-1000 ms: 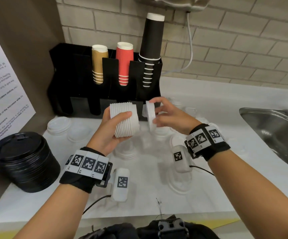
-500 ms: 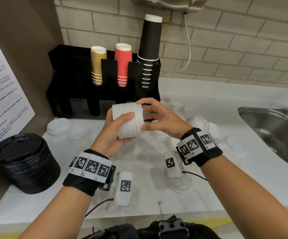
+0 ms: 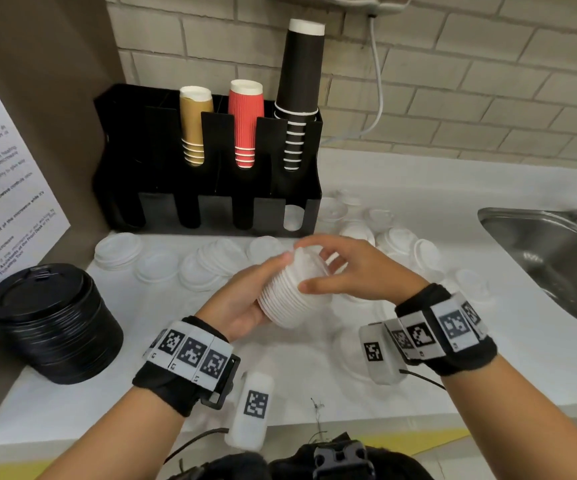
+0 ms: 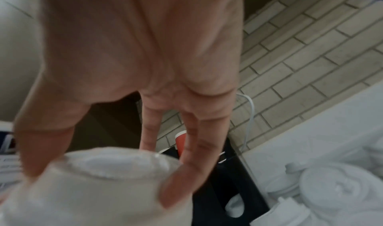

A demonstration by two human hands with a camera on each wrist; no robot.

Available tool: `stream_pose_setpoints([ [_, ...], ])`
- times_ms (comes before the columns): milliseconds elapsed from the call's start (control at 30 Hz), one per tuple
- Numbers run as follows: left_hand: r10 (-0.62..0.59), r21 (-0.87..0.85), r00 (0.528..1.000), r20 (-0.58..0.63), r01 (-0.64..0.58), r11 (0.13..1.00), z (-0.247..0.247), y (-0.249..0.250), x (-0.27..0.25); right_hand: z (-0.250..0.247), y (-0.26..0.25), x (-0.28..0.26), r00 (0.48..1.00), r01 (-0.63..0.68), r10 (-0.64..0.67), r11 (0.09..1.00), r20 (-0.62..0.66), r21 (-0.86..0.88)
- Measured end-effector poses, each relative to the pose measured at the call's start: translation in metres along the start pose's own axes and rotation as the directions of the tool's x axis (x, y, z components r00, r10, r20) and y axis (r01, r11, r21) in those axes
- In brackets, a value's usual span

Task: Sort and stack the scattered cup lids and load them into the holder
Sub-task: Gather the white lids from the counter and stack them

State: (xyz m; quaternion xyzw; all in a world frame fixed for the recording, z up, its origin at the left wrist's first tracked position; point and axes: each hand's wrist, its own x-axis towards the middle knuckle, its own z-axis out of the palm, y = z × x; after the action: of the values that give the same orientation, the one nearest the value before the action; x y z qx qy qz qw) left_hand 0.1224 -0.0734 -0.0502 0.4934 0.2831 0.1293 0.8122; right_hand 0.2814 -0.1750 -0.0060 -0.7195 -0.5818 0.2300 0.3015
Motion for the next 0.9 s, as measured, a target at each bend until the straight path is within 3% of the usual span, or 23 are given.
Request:
stream_pose_setpoints([
  [133,-0.129,0.053,0.991,0.038,0.127,0.99,0.008,-0.015,0.0,0.011,0.007,-0.012,0.993,-0.056,0.068,0.992,0.099,-0.111],
  [300,-0.217,0.059,0.976,-0.008,0.217,0.974,0.004,-0.025,0.003,0.028,0.014,-0.019,0.981,-0.132,0.157,0.971,0.115,-0.198],
  [633,-0.154,0.205,0.979,-0.136,0.18,0.962,-0.003,-0.026,0.014,0.052,0.006,-0.008,0.995,-0.087,0.095,0.952,0.015,-0.293],
  [800,-0.122,0.299,0.986,-0.118,0.152,0.942,-0.008,-0.02,0.011,0.055,0.007,-0.005,0.997,-0.071,0.072,0.945,-0.006,-0.318],
  [900,-0.102,0.392,0.991,-0.083,0.127,0.911,-0.014,-0.012,0.003,0.052,0.008,-0.006,0.995,-0.074,0.092,0.951,0.048,-0.301],
])
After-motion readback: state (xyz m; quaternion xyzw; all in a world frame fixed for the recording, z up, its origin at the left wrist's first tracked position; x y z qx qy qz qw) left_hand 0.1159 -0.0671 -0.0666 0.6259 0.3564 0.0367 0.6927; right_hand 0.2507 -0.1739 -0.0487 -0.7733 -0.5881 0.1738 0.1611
